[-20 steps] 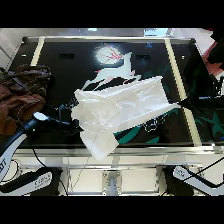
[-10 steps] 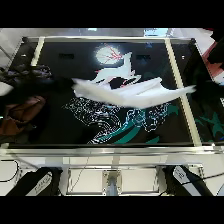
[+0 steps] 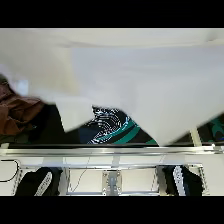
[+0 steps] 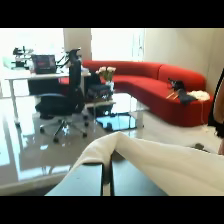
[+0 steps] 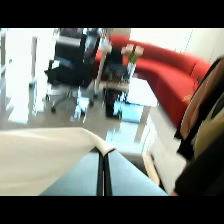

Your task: Fold the shirts.

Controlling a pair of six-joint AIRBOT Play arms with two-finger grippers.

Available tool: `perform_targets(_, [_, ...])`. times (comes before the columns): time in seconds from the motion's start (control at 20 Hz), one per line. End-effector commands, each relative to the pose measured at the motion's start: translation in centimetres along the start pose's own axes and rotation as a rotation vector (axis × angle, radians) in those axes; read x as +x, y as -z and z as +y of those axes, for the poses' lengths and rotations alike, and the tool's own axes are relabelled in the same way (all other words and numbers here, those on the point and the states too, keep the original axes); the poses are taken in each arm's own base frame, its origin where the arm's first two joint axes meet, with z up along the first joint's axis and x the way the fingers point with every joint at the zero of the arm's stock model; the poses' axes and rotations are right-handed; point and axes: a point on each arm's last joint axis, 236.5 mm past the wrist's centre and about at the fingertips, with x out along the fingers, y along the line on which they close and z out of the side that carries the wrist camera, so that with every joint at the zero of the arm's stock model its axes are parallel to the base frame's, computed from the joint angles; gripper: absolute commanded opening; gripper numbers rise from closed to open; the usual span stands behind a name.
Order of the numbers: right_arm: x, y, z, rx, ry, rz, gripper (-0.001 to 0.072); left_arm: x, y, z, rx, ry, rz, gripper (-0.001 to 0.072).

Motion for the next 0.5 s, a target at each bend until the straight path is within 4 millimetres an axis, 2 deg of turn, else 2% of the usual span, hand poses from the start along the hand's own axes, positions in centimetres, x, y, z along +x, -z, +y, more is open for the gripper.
perform_targets(0.0, [2.7, -2.1, 1.1, 0.108, -0.12, -0.076, 0.0022, 1.1, 4.9, 0.9, -0.064, -0.014, 0.225, 0.001])
perform_targets(0.05, [5.8, 0.0, 1.5, 0.172, -0.208, -0.011, 0.0023, 2.5, 8.8, 1.3, -0.115, 0.0, 0.367, 0.001])
perform_targets(0.1, [8.6, 2.5, 2.1, 0.242, -0.303, 0.062, 0.0023, 3.9, 13.6, 1.8, -0.169, 0.016, 0.532, 0.001])
perform_targets(0.2, [13.9, 9.8, 4.4, 0.377, -0.519, 0.278, 0.0024, 6.4, 22.5, 2.7, -0.278, 0.049, 0.793, 0.001])
perform_targets(0.3, [17.7, 19.4, 6.9, 0.421, -0.637, 0.558, 0.0024, 8.7, 31.9, 4.4, -0.379, 0.033, 0.987, 0.001])
perform_targets(0.35, [19.1, 25.4, 8.5, 0.422, -0.667, 0.72, 0.0024, 9.4, 36.1, 5.1, -0.422, 0.017, 1.063, 0.001])
perform_targets(0.45, [20.8, 37.2, 11.5, 0.377, -0.658, 1.001, 0.0024, 10.9, 44.1, 6.7, -0.482, -0.026, 1.171, 0.001])
